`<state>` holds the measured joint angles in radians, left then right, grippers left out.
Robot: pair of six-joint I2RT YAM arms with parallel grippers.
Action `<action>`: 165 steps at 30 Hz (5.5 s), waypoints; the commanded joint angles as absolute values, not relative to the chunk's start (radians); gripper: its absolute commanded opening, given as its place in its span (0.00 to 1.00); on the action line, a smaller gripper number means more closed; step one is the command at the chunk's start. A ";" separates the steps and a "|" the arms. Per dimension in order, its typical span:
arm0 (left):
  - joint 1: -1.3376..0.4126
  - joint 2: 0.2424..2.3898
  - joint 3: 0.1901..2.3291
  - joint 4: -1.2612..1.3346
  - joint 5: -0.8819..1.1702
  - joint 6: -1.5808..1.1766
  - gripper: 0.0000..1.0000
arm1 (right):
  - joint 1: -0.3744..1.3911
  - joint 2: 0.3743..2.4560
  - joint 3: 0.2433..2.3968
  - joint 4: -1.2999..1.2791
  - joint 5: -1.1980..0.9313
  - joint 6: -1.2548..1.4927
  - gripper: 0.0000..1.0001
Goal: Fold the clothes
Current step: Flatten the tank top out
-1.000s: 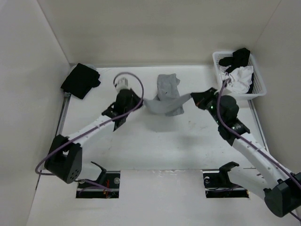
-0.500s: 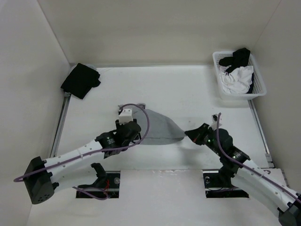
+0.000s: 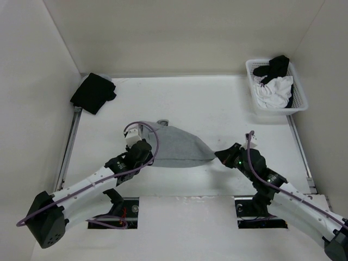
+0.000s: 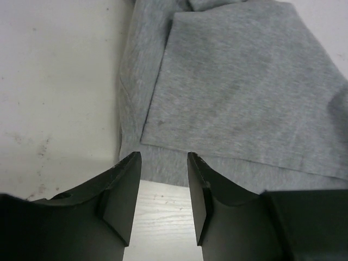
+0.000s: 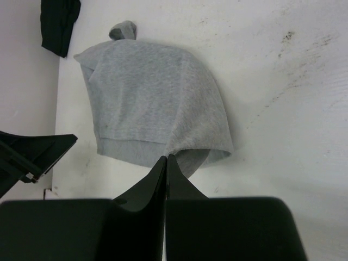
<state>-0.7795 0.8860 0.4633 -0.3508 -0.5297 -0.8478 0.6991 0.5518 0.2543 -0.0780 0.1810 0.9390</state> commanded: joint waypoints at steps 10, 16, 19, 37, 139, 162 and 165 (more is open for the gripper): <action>-0.562 1.181 0.416 0.081 -0.321 -0.804 0.18 | 0.691 0.571 0.275 0.040 0.183 0.916 0.00; -0.556 1.235 0.405 0.114 -0.316 -0.798 0.18 | 0.691 0.592 0.273 0.054 0.175 0.911 0.00; -0.556 1.218 0.391 0.107 -0.316 -0.799 0.19 | 0.690 0.595 0.268 0.058 0.175 0.911 0.00; -0.573 1.101 0.287 0.060 -0.311 -0.836 0.26 | 0.691 0.589 0.265 0.058 0.172 0.914 0.00; -0.068 1.522 1.993 -0.175 -0.110 -0.742 0.00 | 0.280 1.751 2.576 -0.540 -0.061 0.543 0.00; -0.479 0.330 0.474 -0.473 -0.416 -0.845 0.00 | 0.878 0.333 0.536 -0.541 0.244 0.899 0.00; -0.518 0.217 0.477 -0.680 -0.410 -0.908 0.00 | 1.057 0.302 0.496 -0.668 0.279 1.043 0.00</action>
<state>-0.4904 0.2771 0.4816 -0.4610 -0.3759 -0.8307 0.9436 0.3084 0.5323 -0.5285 0.2173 0.8684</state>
